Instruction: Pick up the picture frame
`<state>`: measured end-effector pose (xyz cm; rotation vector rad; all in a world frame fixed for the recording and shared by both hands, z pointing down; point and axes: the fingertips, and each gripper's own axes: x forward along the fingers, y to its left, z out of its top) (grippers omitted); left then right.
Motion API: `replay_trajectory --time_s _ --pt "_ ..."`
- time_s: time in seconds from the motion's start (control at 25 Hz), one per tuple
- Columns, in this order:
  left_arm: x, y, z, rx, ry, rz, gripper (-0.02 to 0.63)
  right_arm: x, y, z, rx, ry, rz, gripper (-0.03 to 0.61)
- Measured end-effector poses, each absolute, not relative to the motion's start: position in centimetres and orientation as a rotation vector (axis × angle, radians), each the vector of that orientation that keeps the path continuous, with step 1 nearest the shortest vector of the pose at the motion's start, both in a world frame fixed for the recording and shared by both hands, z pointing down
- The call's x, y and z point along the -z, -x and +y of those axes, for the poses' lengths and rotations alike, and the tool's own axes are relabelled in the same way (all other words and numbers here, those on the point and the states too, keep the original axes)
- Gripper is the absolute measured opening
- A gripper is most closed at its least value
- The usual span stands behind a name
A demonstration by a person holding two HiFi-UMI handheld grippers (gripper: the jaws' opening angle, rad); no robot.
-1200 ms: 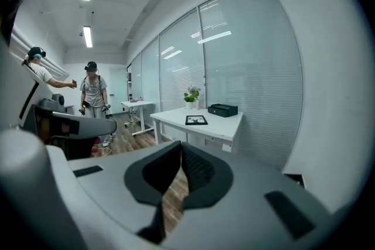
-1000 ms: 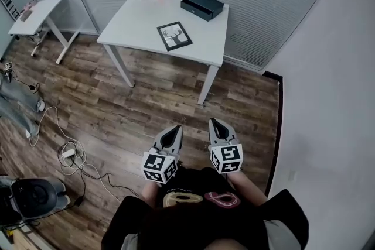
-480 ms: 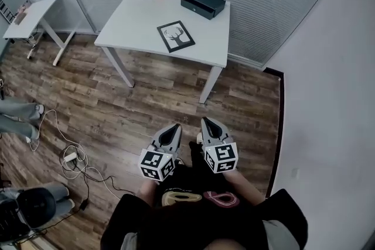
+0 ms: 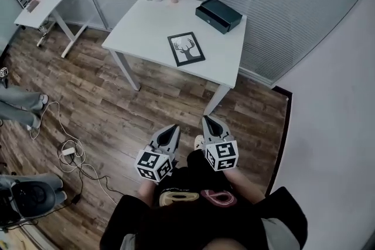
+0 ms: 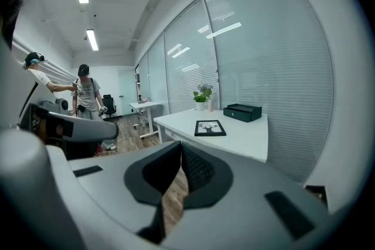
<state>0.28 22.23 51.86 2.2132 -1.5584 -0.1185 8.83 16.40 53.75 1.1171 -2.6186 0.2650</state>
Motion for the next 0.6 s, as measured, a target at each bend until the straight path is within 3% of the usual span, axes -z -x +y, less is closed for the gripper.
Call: replay_trajectory --time_s 0.6 --pt "-51.0 -1.7 10.1 0.133 -2.122 -1.724 0.017 -53.3 -9.3 4.3 -0.226 -0.886 -2.691 0.011"
